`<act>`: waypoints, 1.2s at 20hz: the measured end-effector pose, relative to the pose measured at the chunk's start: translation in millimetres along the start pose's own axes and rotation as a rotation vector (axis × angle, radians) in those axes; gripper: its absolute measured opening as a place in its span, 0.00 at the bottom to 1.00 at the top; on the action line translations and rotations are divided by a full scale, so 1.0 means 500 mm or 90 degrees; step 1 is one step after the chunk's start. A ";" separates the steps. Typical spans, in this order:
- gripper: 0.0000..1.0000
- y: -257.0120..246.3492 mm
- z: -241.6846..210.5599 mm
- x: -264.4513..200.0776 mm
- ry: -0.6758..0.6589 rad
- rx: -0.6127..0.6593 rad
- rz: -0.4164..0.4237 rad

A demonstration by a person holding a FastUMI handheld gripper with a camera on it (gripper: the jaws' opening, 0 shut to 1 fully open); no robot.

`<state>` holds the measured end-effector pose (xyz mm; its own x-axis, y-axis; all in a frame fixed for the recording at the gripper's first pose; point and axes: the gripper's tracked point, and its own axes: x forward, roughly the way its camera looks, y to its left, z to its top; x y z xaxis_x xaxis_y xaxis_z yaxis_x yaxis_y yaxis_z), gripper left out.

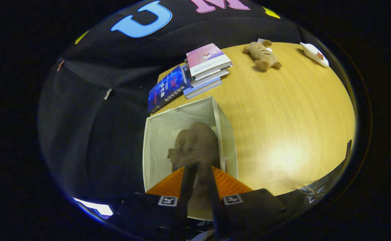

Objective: Open the storage box then place both shoes into the box .Put the left shoe in first, then the right shoe, with the right side of both shoes facing outward in a uniform manner.

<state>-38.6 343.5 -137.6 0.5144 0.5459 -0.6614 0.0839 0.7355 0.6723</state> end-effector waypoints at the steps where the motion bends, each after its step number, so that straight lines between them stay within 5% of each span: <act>1: 0.55 0.003 0.005 -0.009 -0.008 -0.011 0.006; 3: 0.89 0.007 0.011 -0.021 -0.019 -0.024 0.017; 4: 0.96 0.007 0.014 -0.027 -0.023 -0.029 0.024; 12: 0.98 -0.051 0.082 -0.111 -0.120 -0.076 0.048; 24: 0.97 -0.311 0.264 -0.296 -0.325 -0.162 -0.017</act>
<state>-15.4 95.4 -100.4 0.8673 0.3090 -0.3903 -0.0728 0.8544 0.5146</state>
